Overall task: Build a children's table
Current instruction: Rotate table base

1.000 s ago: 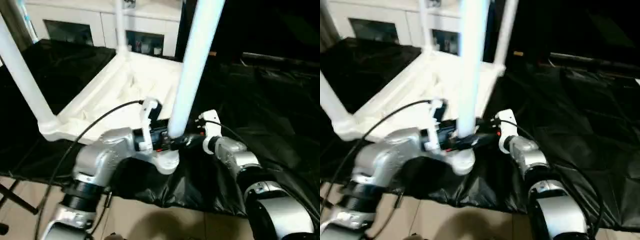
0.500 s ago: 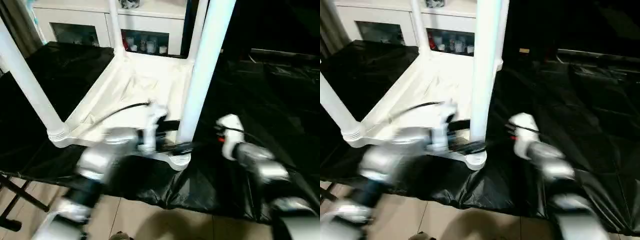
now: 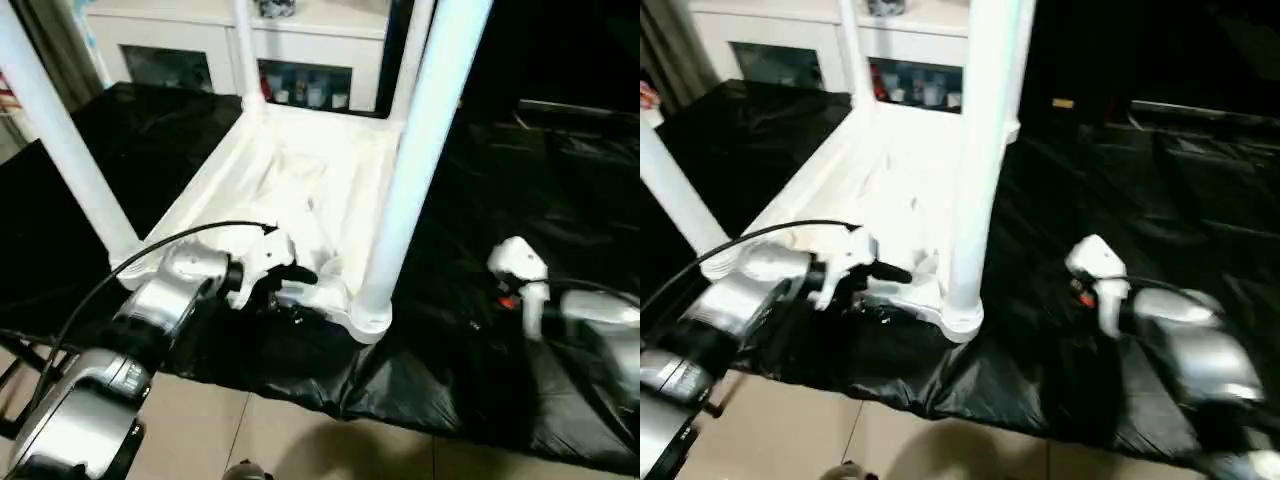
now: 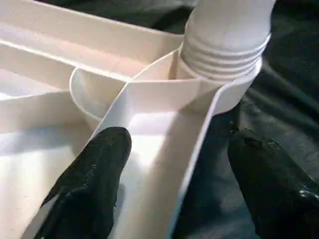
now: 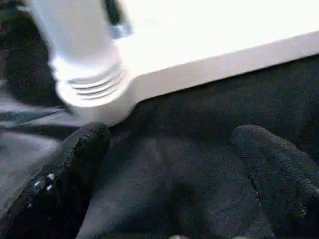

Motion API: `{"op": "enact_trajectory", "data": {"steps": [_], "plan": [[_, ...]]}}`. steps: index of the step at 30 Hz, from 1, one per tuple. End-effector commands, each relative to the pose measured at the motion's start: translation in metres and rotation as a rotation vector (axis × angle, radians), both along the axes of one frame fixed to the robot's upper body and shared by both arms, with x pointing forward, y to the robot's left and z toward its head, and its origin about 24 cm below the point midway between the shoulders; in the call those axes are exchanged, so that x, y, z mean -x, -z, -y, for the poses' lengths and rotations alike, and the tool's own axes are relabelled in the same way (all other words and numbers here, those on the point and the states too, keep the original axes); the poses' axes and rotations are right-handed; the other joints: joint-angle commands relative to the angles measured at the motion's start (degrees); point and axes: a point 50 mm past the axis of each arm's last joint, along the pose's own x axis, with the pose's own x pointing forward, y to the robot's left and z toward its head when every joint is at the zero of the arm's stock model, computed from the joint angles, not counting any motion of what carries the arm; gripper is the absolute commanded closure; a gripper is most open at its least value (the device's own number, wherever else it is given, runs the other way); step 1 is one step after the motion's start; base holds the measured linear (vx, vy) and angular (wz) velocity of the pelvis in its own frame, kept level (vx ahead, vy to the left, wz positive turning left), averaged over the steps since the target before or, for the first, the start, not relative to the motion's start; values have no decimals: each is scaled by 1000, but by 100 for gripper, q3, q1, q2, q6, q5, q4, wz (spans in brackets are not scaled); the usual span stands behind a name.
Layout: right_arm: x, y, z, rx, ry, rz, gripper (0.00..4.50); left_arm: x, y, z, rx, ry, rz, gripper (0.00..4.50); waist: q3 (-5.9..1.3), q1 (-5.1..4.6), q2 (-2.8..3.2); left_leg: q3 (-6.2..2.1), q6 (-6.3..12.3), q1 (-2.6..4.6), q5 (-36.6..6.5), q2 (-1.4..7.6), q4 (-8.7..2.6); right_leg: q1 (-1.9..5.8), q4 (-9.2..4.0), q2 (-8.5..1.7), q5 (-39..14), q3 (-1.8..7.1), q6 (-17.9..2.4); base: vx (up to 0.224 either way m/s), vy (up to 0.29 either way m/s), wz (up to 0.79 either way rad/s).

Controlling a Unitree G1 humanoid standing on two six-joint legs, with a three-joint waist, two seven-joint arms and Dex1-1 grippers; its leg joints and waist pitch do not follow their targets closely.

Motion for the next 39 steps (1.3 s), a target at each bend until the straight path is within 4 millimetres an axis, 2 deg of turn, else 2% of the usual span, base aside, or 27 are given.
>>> {"op": "enact_trajectory", "data": {"steps": [1, 4, 5, 6, 8, 10, 11, 13, 15, 17, 18, 19, 21, 22, 26, 27, 28, 31, 32, 34, 35, 36, 37, 39], "plan": [[5, -4, -2, -7, -37, -16, 0, -4, -1, 3, -25, 29, 8, 127, -414, 35, 9, -1, 315, -23, -1077, 75, -379, 382, -428, -280, -925, 212, -1173, 0, 0, 0], [8, -5, -1, -8, -42, -30, 0, -7, -3, 4, -24, 36, 9, 156, -406, 58, 12, 14, 314, -1, -1171, 66, -370, 372, -466, -279, -1075, 208, -1197, 0, 0, 0], [12, -6, -2, -5, -57, -46, 0, -9, -6, 5, -22, 51, 1, 166, -414, 78, 51, -7, 278, -5, -1177, 77, -379, 384, -453, -303, -1132, 206, -1211, 0, 0, 0], [12, -6, -2, -5, -58, -47, 0, -9, -6, 4, -23, 53, 1, 181, -399, 74, 29, 5, 288, -2, -1209, 72, -380, 373, -481, -288, -1185, 208, -1185, 0, 0, 0], [17, -5, -3, -5, -68, -65, 0, -11, -6, 3, -51, 83, -1, 190, -411, 95, 144, -11, 272, 20, -1241, 71, -373, 376, -483, -290, -1186, 211, -1165, 0, 0, 0], [21, -5, -1, -2, -57, -71, 0, -11, -5, 3, -62, 111, -20, 214, -396, 76, 124, -3, 258, 19, -1336, 65, -386, 394, -510, -274, -1189, 204, -1176, 0, 0, 0], [21, -6, -1, -2, -57, -71, 0, -11, -5, 3, -62, 112, -20, 214, -406, 81, 101, -10, 257, 20, -1301, 68, -385, 413, -489, -284, -1169, 199, -1194, 0, 0, 0], [24, -7, -1, -11, -61, -79, 0, -11, -5, 4, -69, 129, -27, 240, -413, 94, 90, -3, 327, -4, -1113, 56, -366, 419, -479, -290, -1158, 200, -1202, 0, 0, 0], [27, -6, -1, -14, -70, -91, 0, -11, -3, 3, -83, 128, -29, 248, -434, 132, 174, -14, 375, -25, -973, 72, -352, 411, -467, -308, -1176, 199, -1171, 0, 0, 0], [28, -5, -1, -10, -71, -94, 0, -11, -3, 3, -83, 128, -34, 273, -430, 131, 158, -9, 365, -21, -1016, 70, -355, 408, -486, -307, -1249, 194, -1151, 0, 0, 0], [28, -5, -1, -9, -71, -94, 0, -11, -3, 3, -83, 128, -35, 280, -426, 133, 178, -8, 350, -16, -1049, 71, -358, 399, -500, -307, -1321, 191, -1141, 0, 0, 0], [28, -4, -3, -18, -78, -99, 0, -11, 0, 2, -83, 131, -48, 291, -425, 136, 160, -6, 340, -13, -1083, 71, -362, 399, -509, -306, -1369, 190, -1125, 0, 0, 0], [28, -5, -5, -22, -81, -100, 0, -11, 0, 2, -83, 132, -51, 302, -426, 148, 173, -11, 335, -12, -1091, 71, -365, 402, -509, -305, -1388, 192, -1104, 0, 0, 0], [28, -6, -7, -25, -85, -100, 0, -11, 1, 1, -84, 134, -54, 320, -432, 152, 176, -20, 332, -15, -1073, 83, -367, 404, -493, -313, -1319, 195, -1113, 0, 0, 0], [28, -8, -9, -23, -93, -100, 0, -11, 1, 0, -89, 137, -72, 340, -436, 154, 145, -13, 347, -18, -996, 77, -362, 406, -482, -308, -1199, 192, -1129, 0, 0, 0], [28, -8, -9, -23, -96, -100, 0, -11, 1, 0, -90, 137, -79, 350, -436, 157, 153, -14, 348, -19, -984, 75, -362, 406, -480, -313, -1196, 192, -1137, 0, 0, 0], [28, -8, -10, -23, -100, -101, 0, -11, 1, -1, -91, 137, -86, 370, -435, 153, 135, -13, 353, -20, -969, 81, -365, 406, -476, -315, -1177, 193, -1149, 0, 0, 0], [27, -9, -11, -23, -105, -102, 0, -11, 1, -1, -86, 136, -96, 385, -434, 154, 150, -12, 360, -20, -973, 82, -361, 404, -475, -322, -1186, 192, -1167, 0, 0, 0], [27, -9, -12, -23, -111, -103, 0, -10, 1, -1, -75, 135, -119, 406, -432, 145, 64, -2, 379, -24, -937, 82, -365, 412, -480, -318, -1179, 192, -1150, 0, 0, 0], [26, -8, -13, -23, -117, -103, 0, -9, 2, -2, -67, 134, -140, 418, -431, 151, 109, -10, 393, -35, -858, 83, -364, 408, -463, -331, -1181, 191, -1151, 0, 0, 0], [25, -8, -14, -22, -123, -103, 0, -8, 4, -3, -68, 131, -158, 423, -433, 148, 108, -11, 401, -34, -847, 83, -363, 408, -466, -331, -1185, 192, -1149, 0, 0, 0], [22, -7, -16, -19, -126, -90, 0, -5, 8, -5, -71, 121, -176, 423, -433, 142, 38, -6, 425, -45, -784, 80, -362, 415, -454, -328, -1162, 189, -1147, 0, 0, 0], [20, -7, -17, -17, -126, -81, 0, -4, 11, -6, -73, 115, -181, 435, -430, 140, 81, -9, 427, -48, -773, 87, -362, 398, -452, -347, -1210, 185, -1162, 0, 0, 0], [16, -8, -19, -16, -111, -52, 0, -2, 16, -7, -70, 90, -184, 441, -418, 114, 68, -4, 420, -48, -833, 83, -365, 391, -471, -347, -1347, 185, -1140, 0, 0, 0]]}}
